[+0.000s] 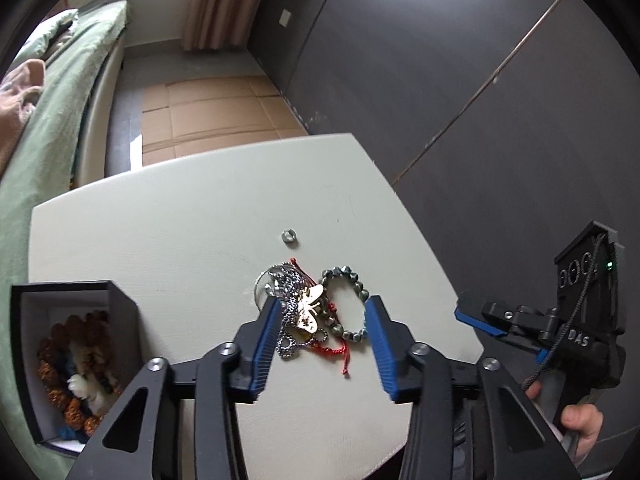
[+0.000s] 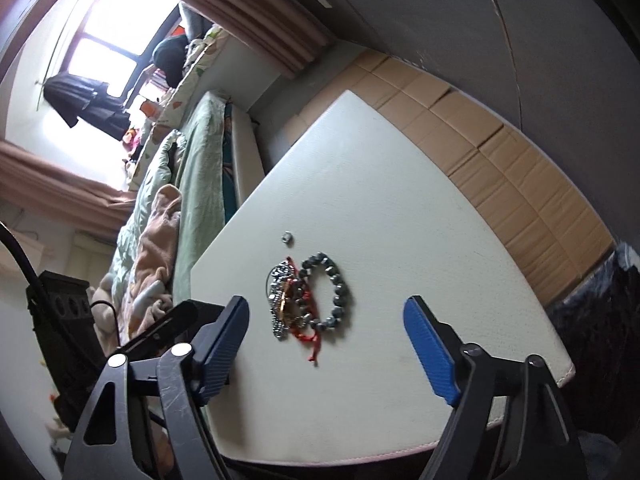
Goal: Organize jewelry
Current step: 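Return the left gripper to the pile and grasp the gold butterfly pendant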
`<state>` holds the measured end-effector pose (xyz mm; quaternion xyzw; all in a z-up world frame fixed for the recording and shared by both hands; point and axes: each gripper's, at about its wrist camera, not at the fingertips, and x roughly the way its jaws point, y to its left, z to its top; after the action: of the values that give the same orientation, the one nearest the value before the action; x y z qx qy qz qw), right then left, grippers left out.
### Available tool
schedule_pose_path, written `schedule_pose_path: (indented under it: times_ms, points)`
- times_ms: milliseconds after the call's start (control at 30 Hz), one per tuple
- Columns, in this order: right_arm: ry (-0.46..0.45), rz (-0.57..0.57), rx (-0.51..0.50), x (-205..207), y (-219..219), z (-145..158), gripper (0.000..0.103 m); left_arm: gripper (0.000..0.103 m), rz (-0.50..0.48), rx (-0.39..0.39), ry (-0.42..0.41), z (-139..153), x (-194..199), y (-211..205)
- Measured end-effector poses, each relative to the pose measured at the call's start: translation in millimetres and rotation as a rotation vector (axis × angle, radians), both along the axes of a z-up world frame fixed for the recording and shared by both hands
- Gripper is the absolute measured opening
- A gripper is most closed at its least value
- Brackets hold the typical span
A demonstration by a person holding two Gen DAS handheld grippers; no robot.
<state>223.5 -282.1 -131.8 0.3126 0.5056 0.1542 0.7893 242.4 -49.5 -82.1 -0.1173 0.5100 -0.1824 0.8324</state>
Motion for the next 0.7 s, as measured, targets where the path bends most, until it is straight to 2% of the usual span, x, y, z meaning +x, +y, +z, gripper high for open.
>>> schedule_pose_path:
  times_ms: [67,167,233,367,467,700]
  points:
    - [0.011,-0.006,0.008,0.4,-2.9,-2.9,0.076,0.037,-0.008,0.0,0.014,-6.9,3.4,-3.7]
    - [0.015,-0.006,0.022,1.3,-3.8,-4.6,0.076,0.034,-0.017,0.007,0.054,-19.5,9.7,-12.2]
    - [0.019,-0.004,0.029,1.4,-3.1,-5.8,0.076,0.034,-0.026,0.022,0.052,-22.6,10.4,-18.0]
    - [0.019,-0.002,0.051,1.2,-4.8,-5.5,0.075,0.034,-0.047,0.106,0.031,-30.7,10.6,-34.5]
    - [0.021,-0.01,0.053,0.6,-7.3,-6.0,0.076,0.034,-0.061,0.198,-0.004,-34.5,8.1,-46.2]
    - [0.053,-0.046,0.052,0.9,-19.7,-15.3,0.075,0.034,-0.093,0.333,-0.029,-47.1,4.8,-62.1]
